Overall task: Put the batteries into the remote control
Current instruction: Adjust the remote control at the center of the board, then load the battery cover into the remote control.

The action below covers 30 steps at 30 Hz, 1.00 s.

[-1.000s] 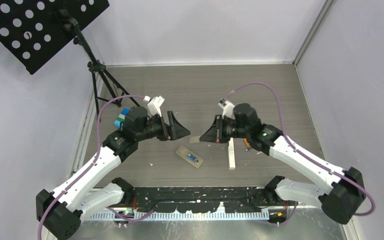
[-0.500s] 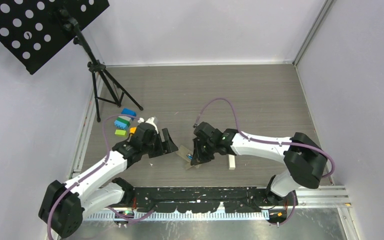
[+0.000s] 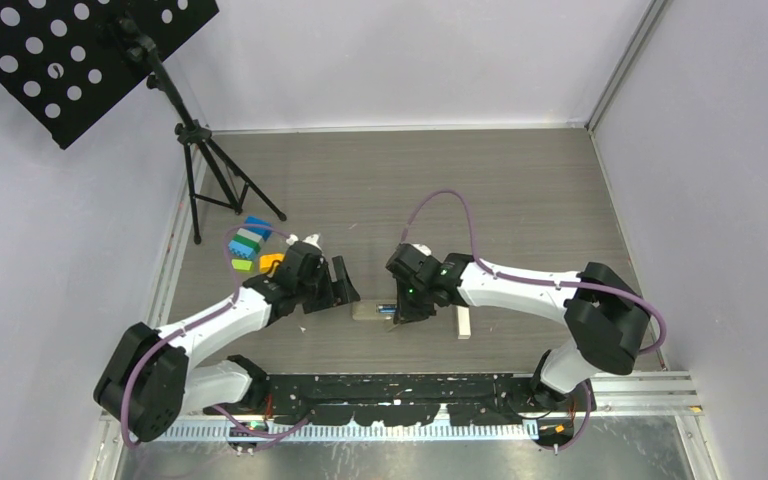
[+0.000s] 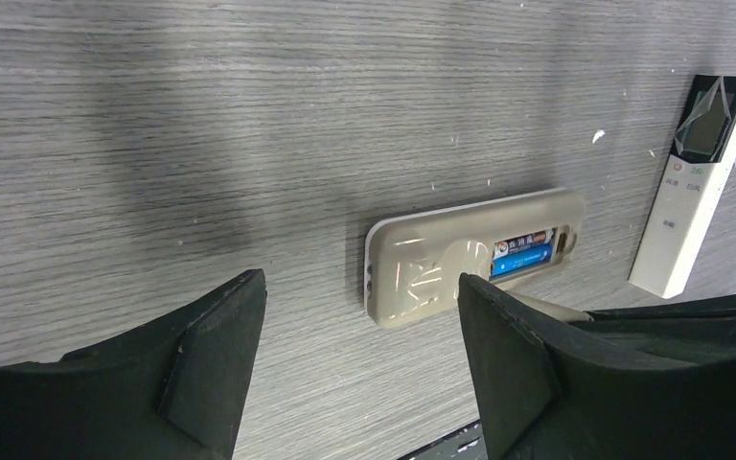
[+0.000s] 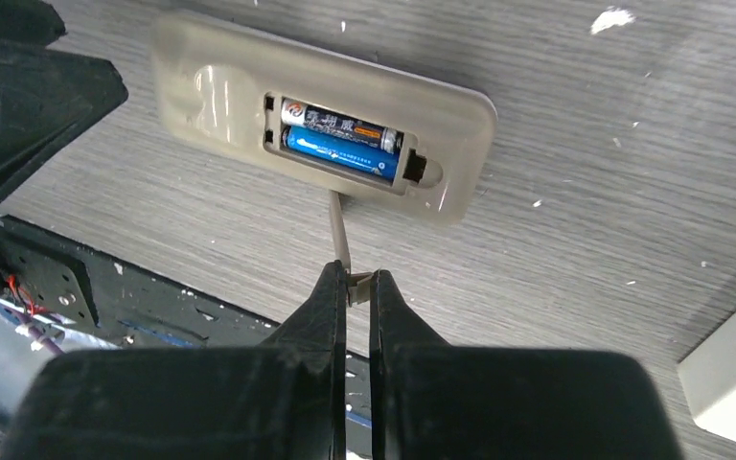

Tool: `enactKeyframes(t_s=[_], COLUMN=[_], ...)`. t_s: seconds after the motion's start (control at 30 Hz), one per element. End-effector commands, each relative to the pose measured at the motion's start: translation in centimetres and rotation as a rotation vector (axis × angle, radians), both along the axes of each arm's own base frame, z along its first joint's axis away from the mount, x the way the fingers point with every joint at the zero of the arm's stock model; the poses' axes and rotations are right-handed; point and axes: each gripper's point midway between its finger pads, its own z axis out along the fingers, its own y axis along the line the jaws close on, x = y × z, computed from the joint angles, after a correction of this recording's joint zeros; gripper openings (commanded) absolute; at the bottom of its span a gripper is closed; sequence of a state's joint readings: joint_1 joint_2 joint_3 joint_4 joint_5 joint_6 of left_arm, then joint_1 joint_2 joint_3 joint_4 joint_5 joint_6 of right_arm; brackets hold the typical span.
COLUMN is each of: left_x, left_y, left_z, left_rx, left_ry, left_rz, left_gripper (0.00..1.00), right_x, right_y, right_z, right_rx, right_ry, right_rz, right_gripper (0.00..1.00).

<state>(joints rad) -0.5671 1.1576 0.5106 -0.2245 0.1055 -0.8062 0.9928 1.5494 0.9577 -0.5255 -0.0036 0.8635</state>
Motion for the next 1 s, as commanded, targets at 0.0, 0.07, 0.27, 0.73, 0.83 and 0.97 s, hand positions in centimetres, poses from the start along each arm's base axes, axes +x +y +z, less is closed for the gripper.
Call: enactKeyframes(t_s=[0.0,0.07,0.27,0.73,0.83,0.97], left_x=[1.6,1.2,0.2,-0.5,-0.5,-0.6], left_y=[-0.7,-0.9,-0.4,-1.1,-1.4,-1.6], left_z=[1.4,1.2,0.9,-0.6,-0.9,-1.3], left_rx=[-0.026,-0.043,-0.050,-0.090,-0.096,-0.093], left_ry=[-0.073,-0.063,-0.051,0.013,0.027,0.041], left_rz=[-0.008,-0.016,-0.016,-0.012,-0.021,-0.030], left_gripper=[0.74,0.74,0.68,0.50,0.46,0.44], right_x=[1.7,1.0,0.7,3.9,4.0,4.1], right_y=[0.4,1.6,3.0,0.9,1.2,1.2], right_z=[2.1,3.0,6.2,4.1,3.6,2.9], right_rx=[0.029,0.108,0.304,0.311,0.319,0.310], right_ry=[-0.081,-0.055,-0.028,0.010,0.016,0.022], right_rz=[-0.037,0.009,0.050,-0.011,-0.005,-0.011], right_gripper=[0.00,0.00,0.00,0.00,0.00,0.00])
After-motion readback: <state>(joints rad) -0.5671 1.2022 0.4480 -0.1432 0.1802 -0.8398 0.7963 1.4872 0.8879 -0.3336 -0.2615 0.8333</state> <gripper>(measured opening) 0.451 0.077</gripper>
